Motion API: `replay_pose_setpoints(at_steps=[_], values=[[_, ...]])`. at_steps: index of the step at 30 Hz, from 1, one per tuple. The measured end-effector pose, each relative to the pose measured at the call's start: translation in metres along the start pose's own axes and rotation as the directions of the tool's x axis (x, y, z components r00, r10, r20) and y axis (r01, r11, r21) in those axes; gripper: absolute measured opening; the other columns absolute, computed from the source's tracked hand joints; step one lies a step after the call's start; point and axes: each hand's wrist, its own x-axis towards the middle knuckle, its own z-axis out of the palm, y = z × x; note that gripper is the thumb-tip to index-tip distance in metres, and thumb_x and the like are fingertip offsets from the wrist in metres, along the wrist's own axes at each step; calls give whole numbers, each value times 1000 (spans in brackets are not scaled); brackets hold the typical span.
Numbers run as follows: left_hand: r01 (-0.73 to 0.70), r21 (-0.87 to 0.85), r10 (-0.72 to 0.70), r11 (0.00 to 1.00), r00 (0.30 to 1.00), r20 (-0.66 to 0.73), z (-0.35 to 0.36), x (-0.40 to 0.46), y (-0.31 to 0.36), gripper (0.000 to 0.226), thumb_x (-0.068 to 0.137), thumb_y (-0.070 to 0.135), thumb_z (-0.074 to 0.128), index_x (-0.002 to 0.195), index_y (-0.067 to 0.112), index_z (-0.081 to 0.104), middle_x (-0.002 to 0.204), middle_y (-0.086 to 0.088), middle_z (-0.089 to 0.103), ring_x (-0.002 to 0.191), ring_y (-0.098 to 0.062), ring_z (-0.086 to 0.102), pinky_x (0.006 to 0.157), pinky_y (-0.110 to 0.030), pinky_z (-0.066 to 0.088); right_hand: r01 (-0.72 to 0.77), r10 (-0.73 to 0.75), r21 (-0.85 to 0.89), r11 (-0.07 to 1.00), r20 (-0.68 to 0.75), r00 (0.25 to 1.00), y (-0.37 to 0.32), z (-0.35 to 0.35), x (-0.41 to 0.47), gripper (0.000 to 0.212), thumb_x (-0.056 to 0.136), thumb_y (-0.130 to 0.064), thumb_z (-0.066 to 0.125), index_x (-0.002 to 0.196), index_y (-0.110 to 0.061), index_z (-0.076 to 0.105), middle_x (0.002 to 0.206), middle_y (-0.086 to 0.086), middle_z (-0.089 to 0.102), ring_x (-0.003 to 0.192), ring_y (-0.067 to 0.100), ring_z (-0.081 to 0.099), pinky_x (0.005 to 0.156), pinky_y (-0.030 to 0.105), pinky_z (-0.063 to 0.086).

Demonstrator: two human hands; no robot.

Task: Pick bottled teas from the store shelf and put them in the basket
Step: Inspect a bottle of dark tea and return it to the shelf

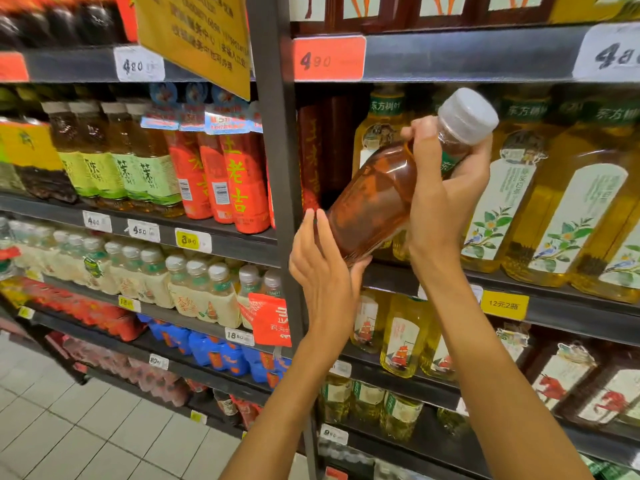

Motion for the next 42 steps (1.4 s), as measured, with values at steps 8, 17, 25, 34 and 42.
replay_pose_setpoints(at_steps=[8,17,25,34,42], values=[[62,-71,-69,996,992,-103,21,4,-7,82,79,23,74,144,-1,30,137,-22,44,121,-34,44,100,-49,43,52,-42,-104,993,96,994,21,14,10,28,91,-20,61,113,-17,44,99,-5,54,88,-5,56,77,15,48],[109,-230,-149,967,975,-165,27,-2,-7,65,92,35,49,145,2,31,140,-18,42,125,-21,37,107,-22,25,136,25,-296,945,482,876,24,42,28,44,89,-20,54,123,-18,26,106,-16,46,95,0,55,84,36,53],[107,-261,-153,959,974,-164,27,-11,-3,70,92,45,48,148,11,21,145,-13,35,134,-15,29,109,-30,27,225,-42,-364,904,447,894,27,44,22,49,92,-24,59,134,-10,38,125,-7,51,110,4,52,91,34,50],[33,-280,-97,959,972,-215,36,-29,-4,87,85,36,63,151,16,8,149,-9,23,134,-20,24,114,-23,14,257,-149,-274,927,362,920,20,33,12,45,90,-18,64,129,-4,46,117,-7,53,108,0,54,88,14,46],[42,-283,-99,958,976,-191,36,-50,0,82,82,45,58,148,18,17,142,-5,26,122,-23,30,103,-41,33,183,-53,-312,932,382,922,31,26,11,41,92,-21,61,130,-10,49,120,-8,55,110,3,54,93,16,45]])
